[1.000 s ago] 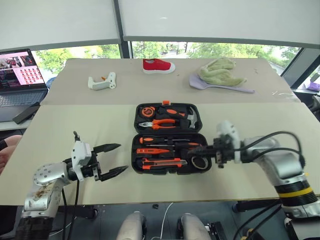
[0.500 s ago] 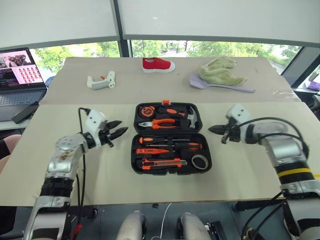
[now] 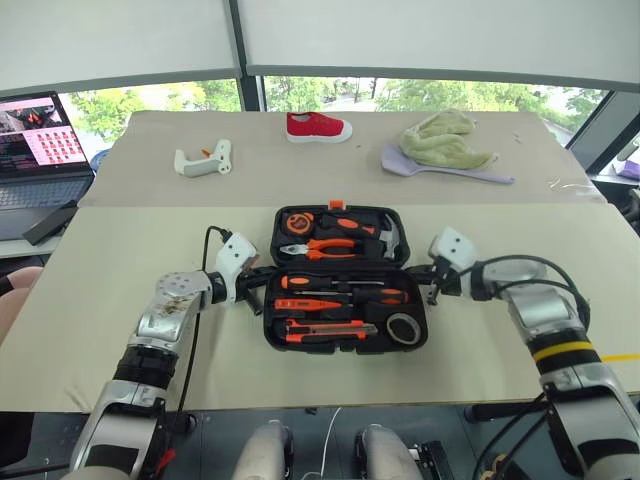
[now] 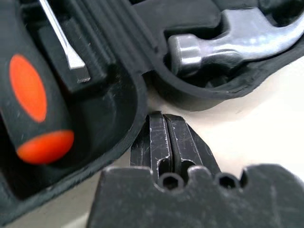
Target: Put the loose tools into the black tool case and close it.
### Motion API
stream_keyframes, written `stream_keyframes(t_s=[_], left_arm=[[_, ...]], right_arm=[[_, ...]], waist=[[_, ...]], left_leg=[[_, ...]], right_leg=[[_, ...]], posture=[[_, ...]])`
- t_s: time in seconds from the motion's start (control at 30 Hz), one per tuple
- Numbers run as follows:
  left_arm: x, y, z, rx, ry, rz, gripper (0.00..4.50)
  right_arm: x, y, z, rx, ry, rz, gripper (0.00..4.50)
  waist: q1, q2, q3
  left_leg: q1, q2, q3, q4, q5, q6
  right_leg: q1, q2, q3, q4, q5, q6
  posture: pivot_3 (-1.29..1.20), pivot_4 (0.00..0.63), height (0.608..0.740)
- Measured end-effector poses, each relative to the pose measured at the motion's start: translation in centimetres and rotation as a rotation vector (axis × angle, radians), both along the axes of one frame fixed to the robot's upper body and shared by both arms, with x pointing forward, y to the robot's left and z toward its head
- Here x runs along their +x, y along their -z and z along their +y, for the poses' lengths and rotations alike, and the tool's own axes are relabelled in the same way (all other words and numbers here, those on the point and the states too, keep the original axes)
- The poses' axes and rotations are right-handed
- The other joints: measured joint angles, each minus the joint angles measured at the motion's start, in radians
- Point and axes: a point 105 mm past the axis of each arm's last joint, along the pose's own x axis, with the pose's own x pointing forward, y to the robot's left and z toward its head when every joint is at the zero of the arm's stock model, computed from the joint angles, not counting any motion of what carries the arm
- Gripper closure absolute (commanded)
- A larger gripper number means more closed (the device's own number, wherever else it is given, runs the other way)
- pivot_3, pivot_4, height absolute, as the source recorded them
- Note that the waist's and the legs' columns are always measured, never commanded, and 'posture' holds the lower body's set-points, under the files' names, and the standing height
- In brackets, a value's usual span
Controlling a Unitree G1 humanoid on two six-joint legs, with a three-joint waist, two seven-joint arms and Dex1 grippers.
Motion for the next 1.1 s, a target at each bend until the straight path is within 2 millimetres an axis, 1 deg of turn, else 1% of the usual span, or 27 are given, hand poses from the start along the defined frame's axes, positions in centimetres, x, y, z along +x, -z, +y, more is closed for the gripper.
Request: stream_keyframes(t_s=[0.13,0.27,0.33,0.37,0.5,0.57,0.63,0.67,0.7,0.73,0.77,0.83,0.87,0.93,1.0,1.03,1.1], left_arm=[[-1.2,0.0,-0.1,0.016,0.039,0.01,4.48],[-2.5,-0.2,0.0,0.038,0.053,0.005,4.48],[-3.2,-0.1,0.5,0.049,0.046,0.017,4.48],[-3.6,0.1,1.0,0.032,0.027,0.038,4.48],[-4.1,-0.4,1.7,-0.028,0.01,0.072,4.48],[-4.4,-1.4,2.5,-0.08,0.002,0.111,3.97],[-4.5,-2.4,3.5,-0.096,-0.009,0.136,3.29],[-4.3,-2.7,4.1,-0.078,-0.038,0.183,2.96],[-3.9,-3.0,4.9,-0.056,-0.079,0.222,2.48],[-3.4,-3.6,5.6,-0.045,-0.125,0.253,2.17],[-2.8,-4.2,5.8,-0.056,-0.155,0.279,1.84],[-1.9,-5.8,5.0,-0.11,-0.162,0.332,1.14],[-1.6,-6.2,4.7,-0.118,-0.163,0.355,0.7],[-0.5,-6.6,4.1,-0.123,-0.187,0.365,0.03],[0.9,-6.0,3.7,-0.12,-0.253,0.38,0.0],[1.4,-5.6,3.5,-0.119,-0.278,0.391,0.0],[2.0,-4.9,2.9,-0.119,-0.303,0.41,0.0]], right_arm=[[-1.3,0.2,-0.2,-0.002,0.003,0.021,4.5],[-3.4,0.6,-0.9,0.039,0.017,0.073,4.5],[-4.4,0.8,-1.3,0.035,0.009,0.095,4.5],[-4.7,0.9,-1.4,0.048,0.004,0.107,4.5],[-4.8,0.9,-1.5,0.067,0.009,0.112,4.5],[-4.4,0.2,-1.7,0.087,0.03,0.106,4.5],[-3.8,-1.2,-2.3,0.126,0.078,0.123,3.89],[-3.5,-2.1,-2.8,0.157,0.117,0.161,3.69],[-3.1,-3.2,-2.8,0.179,0.145,0.194,3.26],[-2.7,-4.4,-2.6,0.193,0.165,0.218,2.99],[-2.4,-5.2,-2.4,0.191,0.194,0.249,2.67],[-1.4,-6.3,-1.9,0.17,0.271,0.299,1.98],[-1.0,-6.6,-1.6,0.172,0.295,0.321,1.57],[0.0,-6.8,-0.8,0.193,0.326,0.354,0.92],[1.1,-6.3,-0.2,0.197,0.36,0.394,0.19],[1.6,-6.0,-0.2,0.187,0.385,0.405,0.02],[2.5,-5.8,-0.4,0.167,0.426,0.404,0.02]], waist=[[0.003,0.0,0.0],[0.007,0.0,0.0],[0.006,0.0,0.0],[0.004,0.0,0.0],[0.003,0.0,0.0],[0.001,0.0,0.0],[-0.001,0.0,0.0],[-0.002,0.0,0.001],[-0.002,0.0,0.001],[-0.003,0.0,0.001],[-0.002,0.0,0.001],[0.0,-0.001,0.001],[-0.001,-0.002,0.002],[-0.001,-0.002,0.002],[-0.002,-0.003,0.002],[-0.003,-0.003,0.002],[-0.004,-0.003,0.002]], left_leg=[[-0.001,0.0,0.0,0.0,0.0,0.0],[-0.001,0.0,0.0,0.0,0.0,0.001],[-0.001,0.0,0.0,0.0,0.0,0.001],[-0.001,0.0,0.0,0.001,0.0,0.001],[0.001,0.001,0.0,0.001,0.0,0.0],[0.001,0.001,0.0,0.002,0.0,0.0],[0.003,0.001,0.0,0.002,0.0,0.0],[0.003,0.001,0.0,0.002,0.0,0.0],[0.003,0.0,-0.001,0.002,0.0,0.0],[0.003,0.001,-0.001,0.002,0.0,0.0],[0.003,0.0,-0.001,0.002,0.0,0.0],[0.003,0.0,-0.002,0.002,0.0,0.0],[0.003,0.0,-0.001,0.002,0.0,0.0],[0.003,-0.001,-0.001,0.002,0.0,0.0],[0.002,-0.002,-0.001,0.002,0.0,0.0],[0.0,-0.002,-0.001,0.002,0.0,0.0],[-0.003,-0.001,-0.001,0.002,0.001,-0.001]], right_leg=[[0.0,0.0,0.0,0.0,0.0,0.0],[0.0,0.0,0.0,-0.001,0.0,0.0],[0.0,0.0,0.0,-0.001,0.0,0.0],[0.0,0.0,0.0,-0.002,0.0,0.0],[0.0,0.0,0.0,-0.001,0.0,0.0],[0.0,0.0,0.0,0.0,0.0,0.0],[0.001,0.0,0.001,0.0,0.0,0.0],[0.001,0.001,0.001,0.0,0.0,0.0],[0.001,0.001,0.001,0.001,0.0,0.0],[0.001,0.001,0.001,0.001,0.0,0.0],[0.002,0.001,0.0,0.001,0.0,0.0],[0.002,0.001,0.0,0.0,0.0,0.0],[0.002,0.001,0.0,0.0,0.0,0.0],[0.001,0.001,0.0,0.0,0.0,0.0],[0.0,0.001,0.0,0.0,0.0,0.0],[-0.001,0.001,0.0,0.0,0.0,0.0],[-0.003,0.001,0.0,0.002,0.0,0.0]], posture=[[0.0,0.15,0.74],[0.0,0.15,0.74],[0.0,0.15,0.74],[0.0,0.15,0.74],[0.0,0.15,0.74],[0.0,0.15,0.74],[0.0,0.15,0.74],[0.0,0.15,0.74],[0.0,0.15,0.74],[0.0,0.15,0.74],[0.0,0.15,0.74],[0.0,0.15,0.74],[0.0,0.15,0.74],[0.0,0.15,0.74],[0.0,0.15,0.74],[0.0,0.15,0.74],[0.0,0.15,0.74]])
